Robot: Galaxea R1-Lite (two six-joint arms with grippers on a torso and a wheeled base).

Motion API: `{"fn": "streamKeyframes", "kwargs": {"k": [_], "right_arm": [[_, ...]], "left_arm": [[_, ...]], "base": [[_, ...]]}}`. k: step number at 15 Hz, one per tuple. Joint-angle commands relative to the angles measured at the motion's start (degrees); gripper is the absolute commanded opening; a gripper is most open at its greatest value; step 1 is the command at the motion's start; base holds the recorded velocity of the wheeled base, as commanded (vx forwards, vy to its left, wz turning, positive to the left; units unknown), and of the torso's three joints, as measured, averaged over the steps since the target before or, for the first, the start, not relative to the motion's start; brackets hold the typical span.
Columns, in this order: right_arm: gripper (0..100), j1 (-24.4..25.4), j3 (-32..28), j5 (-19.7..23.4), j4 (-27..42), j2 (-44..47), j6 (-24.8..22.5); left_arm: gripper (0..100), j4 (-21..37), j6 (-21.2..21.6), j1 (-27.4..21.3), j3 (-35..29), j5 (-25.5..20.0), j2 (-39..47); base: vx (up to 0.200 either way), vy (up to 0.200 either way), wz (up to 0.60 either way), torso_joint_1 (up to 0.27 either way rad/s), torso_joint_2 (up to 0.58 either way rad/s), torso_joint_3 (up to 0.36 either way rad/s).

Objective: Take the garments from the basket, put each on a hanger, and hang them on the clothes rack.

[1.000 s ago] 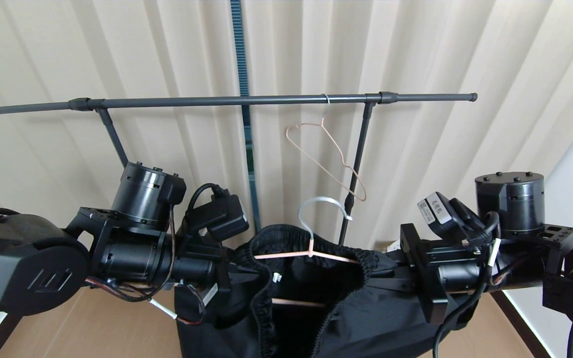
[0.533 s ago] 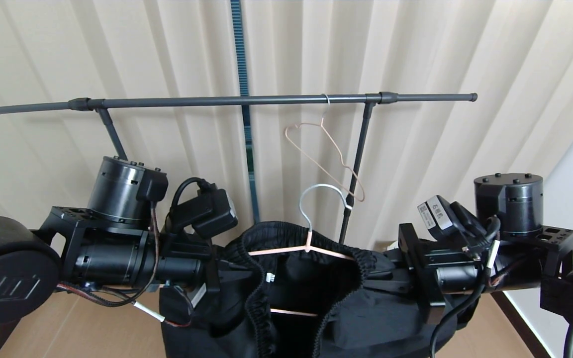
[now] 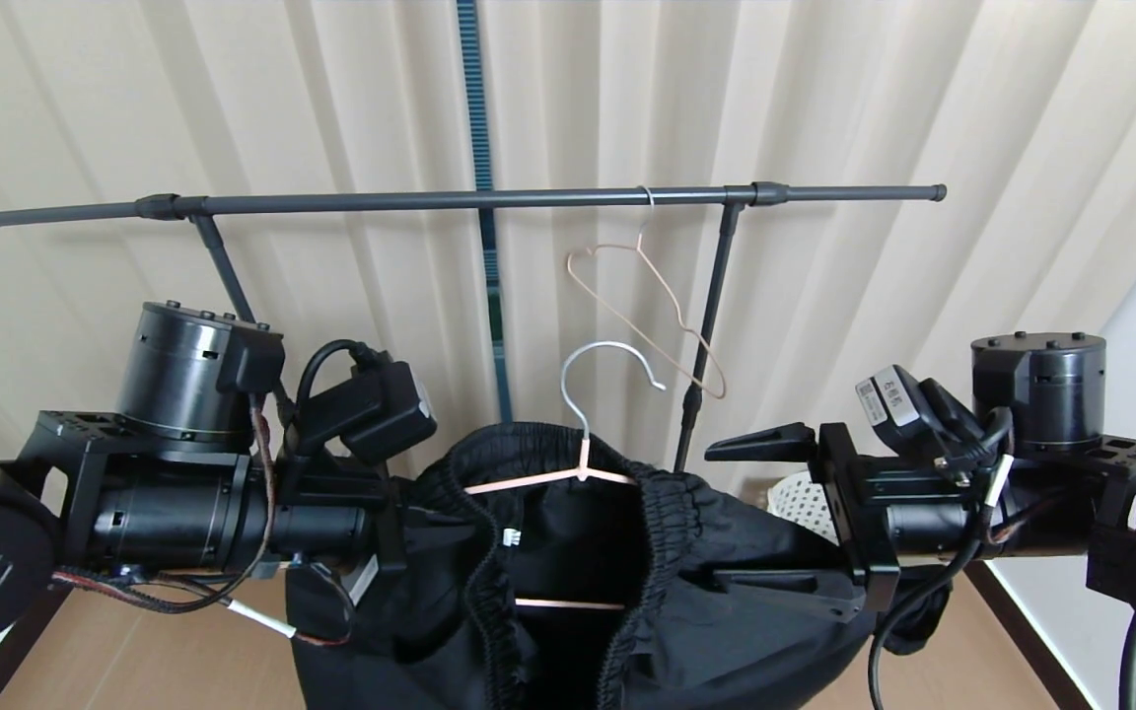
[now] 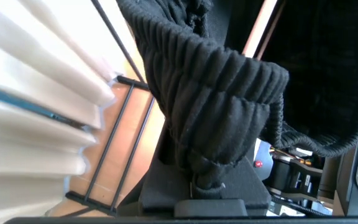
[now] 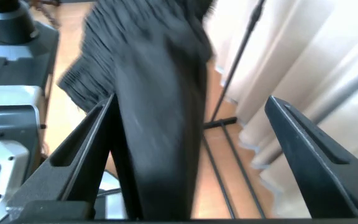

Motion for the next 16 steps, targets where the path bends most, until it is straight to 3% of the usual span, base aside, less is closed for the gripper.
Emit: {"fn": "streamKeyframes", "kwargs": {"k": [1,9,16], "right_arm": [[100,-0.7,-0.2,0.0,-0.1,-0.1,0.0],[100,-0.8,-0.2,0.4,-0.1,-1.0,0.0],[100,-1.7,-0.8,0.4,-0.1,0.4,0.0]], "left_arm": [[0,0.0,0.0,0.9,1.0,0.0,-2.1],[0,0.1,-0.8,7.4,3.4,0.0,-8.4],[0,-1.7,-2.8,8.4,3.1,0.0,-7.8]], "base": [[0.000,0.000,0.00,0.000,0.00,0.000],[0.000,0.000,0.00,0.000,0.00,0.000],[0.000,0.000,0.00,0.000,0.00,0.000]]}}
